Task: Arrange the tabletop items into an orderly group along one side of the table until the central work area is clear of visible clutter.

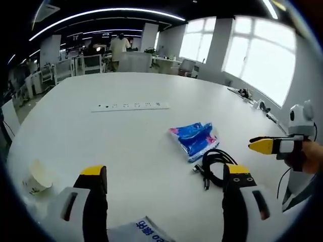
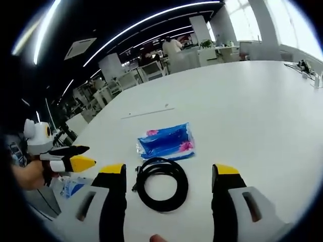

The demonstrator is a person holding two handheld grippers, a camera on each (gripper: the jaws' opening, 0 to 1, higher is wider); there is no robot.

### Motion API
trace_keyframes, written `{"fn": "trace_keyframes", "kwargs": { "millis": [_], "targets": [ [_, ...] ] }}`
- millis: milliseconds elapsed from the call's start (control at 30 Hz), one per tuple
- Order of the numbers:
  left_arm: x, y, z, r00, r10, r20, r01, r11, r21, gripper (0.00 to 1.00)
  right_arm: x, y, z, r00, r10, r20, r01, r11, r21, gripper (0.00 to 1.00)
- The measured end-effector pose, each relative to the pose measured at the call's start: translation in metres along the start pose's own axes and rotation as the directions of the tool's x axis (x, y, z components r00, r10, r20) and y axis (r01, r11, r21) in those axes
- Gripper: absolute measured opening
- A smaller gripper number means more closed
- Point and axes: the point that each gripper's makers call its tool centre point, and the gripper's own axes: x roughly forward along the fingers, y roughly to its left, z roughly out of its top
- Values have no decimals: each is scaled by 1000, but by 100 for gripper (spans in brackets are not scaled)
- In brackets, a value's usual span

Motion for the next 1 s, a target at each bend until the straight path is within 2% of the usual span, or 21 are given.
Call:
{"fn": "trace_keyframes", "kwargs": {
  "millis": [200,267,333,433,567,633,700,767,833,1000],
  "targets": [
    [-8,3,-7,1000,-12,-11,13,999,33,97,2,4,-2,1000,12,-22,-13,1000,-18,65],
    [-14,9,-11,1000,-5,-11,5,999,40,97,2,11,-5,999,24,-36,-26,997,-72,64],
    [-23,20,-18,1000,18,-18,-17,1000,25,97,3,16,-9,998,36,-43,-40,997,-73,64],
    [-38,35,-25,999,48,-8,-48,998,-29,97,6,28,-15,996,68,-60,-72,995,-71,65],
    [-61,56,-38,996,92,-17,-92,995,-28,97,9,47,-26,989,115,-95,-124,988,-92,65],
    [-74,67,-49,992,119,-39,-120,992,-28,97,9,59,-32,984,143,-107,-153,984,-94,65],
    [-89,74,-57,990,132,-50,-135,990,-40,97,10,68,-38,978,166,-125,-178,980,-92,64],
    [-104,79,-61,991,131,-27,-132,989,-64,98,12,75,-42,972,186,-140,-200,976,-90,64],
    [-119,86,-72,987,153,-57,-156,986,-56,98,12,81,-44,968,201,-153,-217,971,-99,64],
    [-145,100,-88,979,194,-70,-199,977,-72,96,14,96,-52,955,236,-181,-257,960,-109,63]
  ]
}}
